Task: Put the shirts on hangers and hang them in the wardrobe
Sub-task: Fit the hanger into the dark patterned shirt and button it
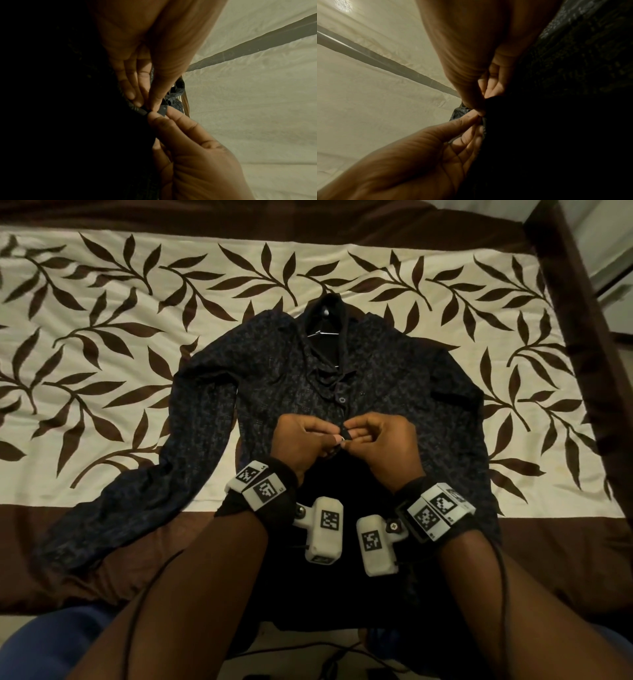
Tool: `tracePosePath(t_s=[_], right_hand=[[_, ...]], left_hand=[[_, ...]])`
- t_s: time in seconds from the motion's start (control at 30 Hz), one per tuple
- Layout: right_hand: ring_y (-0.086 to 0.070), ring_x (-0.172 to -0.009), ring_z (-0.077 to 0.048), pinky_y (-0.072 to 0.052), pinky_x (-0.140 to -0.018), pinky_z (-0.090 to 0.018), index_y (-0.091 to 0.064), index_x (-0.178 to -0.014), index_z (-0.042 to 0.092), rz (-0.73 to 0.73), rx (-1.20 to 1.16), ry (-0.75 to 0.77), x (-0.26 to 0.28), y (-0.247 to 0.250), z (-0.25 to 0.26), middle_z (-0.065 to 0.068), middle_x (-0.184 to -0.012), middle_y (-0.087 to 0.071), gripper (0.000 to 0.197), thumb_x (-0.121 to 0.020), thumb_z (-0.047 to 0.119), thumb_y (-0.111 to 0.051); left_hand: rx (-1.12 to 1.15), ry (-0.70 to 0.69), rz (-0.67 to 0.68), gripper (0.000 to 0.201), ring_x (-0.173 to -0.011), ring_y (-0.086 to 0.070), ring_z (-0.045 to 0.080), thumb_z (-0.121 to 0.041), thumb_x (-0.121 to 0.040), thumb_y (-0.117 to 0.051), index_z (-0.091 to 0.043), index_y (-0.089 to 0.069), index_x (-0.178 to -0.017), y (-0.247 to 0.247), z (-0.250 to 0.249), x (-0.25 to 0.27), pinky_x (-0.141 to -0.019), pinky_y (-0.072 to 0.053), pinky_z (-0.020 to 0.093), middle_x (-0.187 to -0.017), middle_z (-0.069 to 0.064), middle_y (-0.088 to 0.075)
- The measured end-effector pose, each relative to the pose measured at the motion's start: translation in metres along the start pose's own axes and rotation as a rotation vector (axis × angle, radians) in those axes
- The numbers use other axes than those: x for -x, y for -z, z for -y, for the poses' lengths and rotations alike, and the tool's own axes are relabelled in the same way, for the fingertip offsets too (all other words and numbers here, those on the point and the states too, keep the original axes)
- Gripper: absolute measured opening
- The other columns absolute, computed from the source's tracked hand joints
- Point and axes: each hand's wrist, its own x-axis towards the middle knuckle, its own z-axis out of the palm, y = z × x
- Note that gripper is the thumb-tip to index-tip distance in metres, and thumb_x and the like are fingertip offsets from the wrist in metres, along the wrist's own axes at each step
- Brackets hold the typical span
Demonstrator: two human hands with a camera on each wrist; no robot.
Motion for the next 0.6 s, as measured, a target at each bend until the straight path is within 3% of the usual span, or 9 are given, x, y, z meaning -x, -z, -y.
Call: tracePosePath(t_s=[0.13,0.23,0.4,0.47,0.6], right_hand=[[-0.068,-0.066,-0.005,-0.057,-0.067,-0.019,-0.078,-0.089,0.014,-0.007,0.098,0.096,0.000,-0.002,-0.004,0.005,-0.076,-0.073,0.018,-0.074,0.009,-0.086],[-0.065,-0.064,-0.002,-0.053,-0.064,-0.017,-0.078,-0.089,0.017,-0.020,0.226,0.194,0.000,-0.001,-0.006,0.009,-0.076,-0.072,0.016,-0.075,0.014,-0.084],[-0.063,-0.066,-0.012,-0.055,-0.064,-0.034,-0.078,-0.091,0.018,-0.030,0.381,0.355,0.000,-0.001,-0.007,0.001,-0.080,-0.071,0.025,-0.075,0.034,-0.070],[-0.063,-0.066,-0.015,-0.054,-0.062,-0.035,-0.078,-0.090,0.016,-0.033,0.411,0.400,0.000,-0.002,-0.010,-0.002,-0.079,-0.070,0.027,-0.075,0.036,-0.066],[-0.063,-0.066,-0.020,-0.054,-0.060,-0.037,-0.073,-0.087,0.010,-0.078,0.497,0.443,0.001,-0.005,-0.018,-0.005,-0.077,-0.068,0.017,-0.075,0.022,-0.071]], left_hand=[[0.008,0.067,0.035,0.016,-0.050,-0.062,0.007,0.003,-0.091,-0.062,-0.004,-0.071,-0.080,0.000,-0.003,-0.003,-0.050,-0.051,0.016,-0.062,0.006,-0.069],[0.038,0.121,0.045,0.023,-0.052,-0.062,0.010,-0.015,-0.099,-0.060,-0.004,-0.069,-0.082,-0.001,-0.006,-0.006,-0.050,-0.051,0.016,-0.061,0.004,-0.069],[0.016,0.232,0.044,0.035,-0.054,-0.060,0.014,-0.039,-0.092,-0.068,-0.004,-0.069,-0.084,-0.005,-0.021,-0.006,-0.053,-0.054,0.021,-0.067,0.008,-0.068],[-0.002,0.286,0.064,0.035,-0.057,-0.062,0.016,-0.037,-0.090,-0.071,-0.003,-0.070,-0.089,-0.008,-0.027,-0.006,-0.054,-0.055,0.021,-0.070,0.011,-0.067],[-0.010,0.337,0.076,0.029,-0.058,-0.061,0.016,-0.030,-0.088,-0.074,-0.001,-0.070,-0.092,-0.010,-0.033,-0.007,-0.052,-0.054,0.019,-0.071,0.010,-0.065]])
